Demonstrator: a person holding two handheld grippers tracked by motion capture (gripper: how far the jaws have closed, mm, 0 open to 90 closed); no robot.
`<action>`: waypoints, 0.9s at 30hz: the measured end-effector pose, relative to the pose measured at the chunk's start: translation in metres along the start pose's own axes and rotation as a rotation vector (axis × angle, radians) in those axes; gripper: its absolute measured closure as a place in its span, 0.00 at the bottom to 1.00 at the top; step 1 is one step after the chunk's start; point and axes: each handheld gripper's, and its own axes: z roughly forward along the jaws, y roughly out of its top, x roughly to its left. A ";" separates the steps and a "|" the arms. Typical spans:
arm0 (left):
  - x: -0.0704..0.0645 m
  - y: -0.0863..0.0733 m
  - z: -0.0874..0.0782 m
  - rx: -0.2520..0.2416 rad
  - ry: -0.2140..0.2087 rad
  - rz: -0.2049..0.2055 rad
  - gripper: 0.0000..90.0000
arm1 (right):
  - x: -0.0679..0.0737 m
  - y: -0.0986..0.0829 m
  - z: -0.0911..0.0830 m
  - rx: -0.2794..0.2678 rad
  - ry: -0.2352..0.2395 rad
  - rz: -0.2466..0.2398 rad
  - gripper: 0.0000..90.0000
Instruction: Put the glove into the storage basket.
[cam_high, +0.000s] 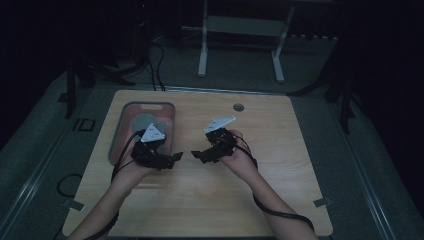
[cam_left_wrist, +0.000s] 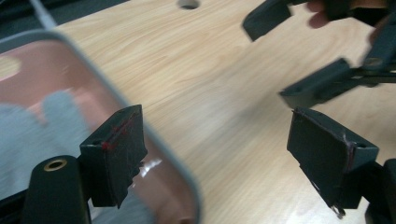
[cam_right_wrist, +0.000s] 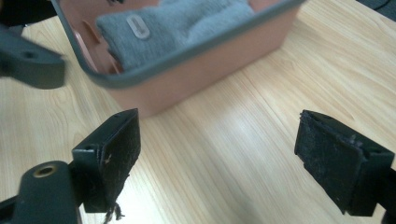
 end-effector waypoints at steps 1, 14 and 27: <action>-0.004 0.001 0.001 0.000 -0.006 0.012 0.22 | -0.002 -0.008 -0.005 0.002 -0.008 0.003 0.16; -0.040 -0.009 0.027 -0.032 -0.133 0.094 0.22 | -0.011 -0.054 -0.024 0.023 -0.033 0.022 0.16; -0.059 -0.037 0.053 0.000 -0.262 0.107 0.22 | -0.017 -0.094 -0.021 0.032 -0.029 0.059 0.16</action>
